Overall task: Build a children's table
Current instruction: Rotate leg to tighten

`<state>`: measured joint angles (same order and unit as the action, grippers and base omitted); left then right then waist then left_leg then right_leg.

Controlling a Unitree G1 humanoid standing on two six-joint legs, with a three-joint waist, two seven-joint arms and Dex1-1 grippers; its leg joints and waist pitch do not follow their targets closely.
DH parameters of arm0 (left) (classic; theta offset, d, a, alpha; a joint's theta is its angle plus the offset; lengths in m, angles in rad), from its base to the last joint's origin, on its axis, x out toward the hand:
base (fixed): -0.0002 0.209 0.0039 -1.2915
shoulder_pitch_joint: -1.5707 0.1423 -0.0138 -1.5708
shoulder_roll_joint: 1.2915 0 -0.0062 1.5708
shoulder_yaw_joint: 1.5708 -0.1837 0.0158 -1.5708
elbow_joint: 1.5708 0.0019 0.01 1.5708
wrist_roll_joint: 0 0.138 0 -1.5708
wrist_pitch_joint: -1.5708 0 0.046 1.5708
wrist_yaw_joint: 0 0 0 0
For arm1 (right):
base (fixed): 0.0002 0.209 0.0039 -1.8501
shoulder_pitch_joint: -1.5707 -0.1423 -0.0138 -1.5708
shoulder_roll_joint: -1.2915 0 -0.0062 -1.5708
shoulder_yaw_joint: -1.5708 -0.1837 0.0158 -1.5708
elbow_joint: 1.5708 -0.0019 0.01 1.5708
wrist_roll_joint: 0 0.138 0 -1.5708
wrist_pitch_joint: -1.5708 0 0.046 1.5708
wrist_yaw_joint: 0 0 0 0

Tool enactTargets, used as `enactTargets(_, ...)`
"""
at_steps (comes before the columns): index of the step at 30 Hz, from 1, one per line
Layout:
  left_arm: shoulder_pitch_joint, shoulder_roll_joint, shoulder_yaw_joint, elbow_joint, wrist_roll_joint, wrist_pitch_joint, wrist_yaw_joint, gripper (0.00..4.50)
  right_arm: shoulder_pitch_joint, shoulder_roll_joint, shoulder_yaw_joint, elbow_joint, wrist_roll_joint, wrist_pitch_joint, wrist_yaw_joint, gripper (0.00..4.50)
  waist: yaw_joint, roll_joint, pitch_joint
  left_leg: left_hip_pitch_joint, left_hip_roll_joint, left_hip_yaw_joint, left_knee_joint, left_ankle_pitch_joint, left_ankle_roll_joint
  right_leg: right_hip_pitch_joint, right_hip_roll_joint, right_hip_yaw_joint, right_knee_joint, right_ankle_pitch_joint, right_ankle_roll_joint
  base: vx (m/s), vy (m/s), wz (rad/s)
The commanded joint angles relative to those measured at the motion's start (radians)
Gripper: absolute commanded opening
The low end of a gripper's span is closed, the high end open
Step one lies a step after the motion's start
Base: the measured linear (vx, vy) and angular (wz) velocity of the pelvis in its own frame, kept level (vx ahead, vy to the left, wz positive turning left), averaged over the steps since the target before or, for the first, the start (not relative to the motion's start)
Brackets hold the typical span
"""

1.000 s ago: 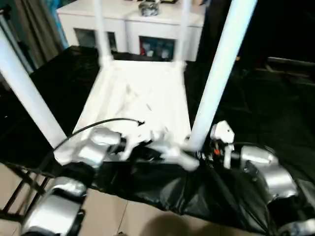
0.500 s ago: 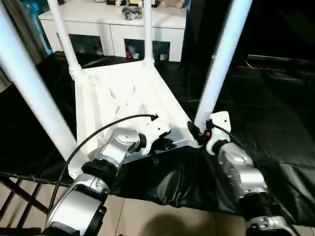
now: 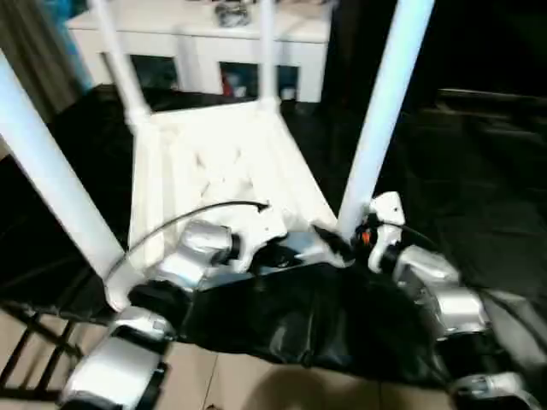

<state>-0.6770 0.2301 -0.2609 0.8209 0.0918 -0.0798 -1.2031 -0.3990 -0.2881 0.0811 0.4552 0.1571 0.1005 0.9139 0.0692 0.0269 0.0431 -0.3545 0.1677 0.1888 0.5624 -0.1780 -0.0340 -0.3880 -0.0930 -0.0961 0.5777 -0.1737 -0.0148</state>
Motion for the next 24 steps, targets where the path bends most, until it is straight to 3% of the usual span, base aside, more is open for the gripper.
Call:
enactTargets(1,0.006,-0.009,-0.032,-0.006,-0.001,-0.021,-0.057,0.0,-0.009,-0.004,0.075,0.029,-0.043,-0.009,0.074,3.62,0.01,-0.022,-0.057,-0.006,0.066,-0.019,-0.053,-0.188,0.097,0.045,-0.081,0.058,-0.063,-0.211,-0.219,0.0,0.0,0.0)
enactTargets(7,0.005,0.034,-0.036,-0.003,-0.01,-0.047,-0.122,0.0,-0.044,-0.041,0.074,0.053,0.0,-0.01,0.181,3.24,0.027,-0.022,-0.063,-0.006,0.072,-0.016,-0.048,-0.145,0.106,0.042,-0.074,0.054,-0.051,-0.156,-0.232,0.0,0.0,0.0)
enactTargets(13,0.006,0.062,-0.047,0.009,-0.008,-0.074,-0.165,0.0,-0.056,-0.065,0.084,0.063,0.026,-0.008,0.28,2.62,0.03,-0.02,-0.059,0.002,0.077,-0.013,-0.051,-0.206,0.086,0.035,-0.075,0.055,-0.056,-0.202,-0.235,0.0,0.0,0.0)
enactTargets(24,0.002,0.067,-0.051,0.021,-0.008,-0.089,-0.178,0.0,-0.047,-0.064,0.092,0.069,0.021,-0.019,0.312,2.32,0.037,-0.021,-0.063,-0.003,0.075,-0.013,-0.047,-0.168,0.085,0.041,-0.076,0.055,-0.049,-0.161,-0.238,0.0,0.0,0.0)
